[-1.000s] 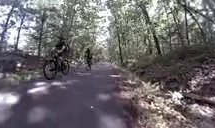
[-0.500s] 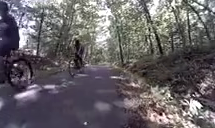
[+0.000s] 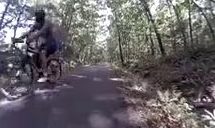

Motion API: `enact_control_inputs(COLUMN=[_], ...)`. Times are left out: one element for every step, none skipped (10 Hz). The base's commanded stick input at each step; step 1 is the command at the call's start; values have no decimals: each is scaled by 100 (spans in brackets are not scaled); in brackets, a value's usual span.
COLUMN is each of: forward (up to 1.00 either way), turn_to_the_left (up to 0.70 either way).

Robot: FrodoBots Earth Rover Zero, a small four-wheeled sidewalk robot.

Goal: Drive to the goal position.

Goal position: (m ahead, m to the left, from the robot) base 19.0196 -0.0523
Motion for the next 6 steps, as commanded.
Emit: enact_control_inputs(forward=[70,70,70,70,70,70], turn_to_the_left=[0,0,0,0,0,0])
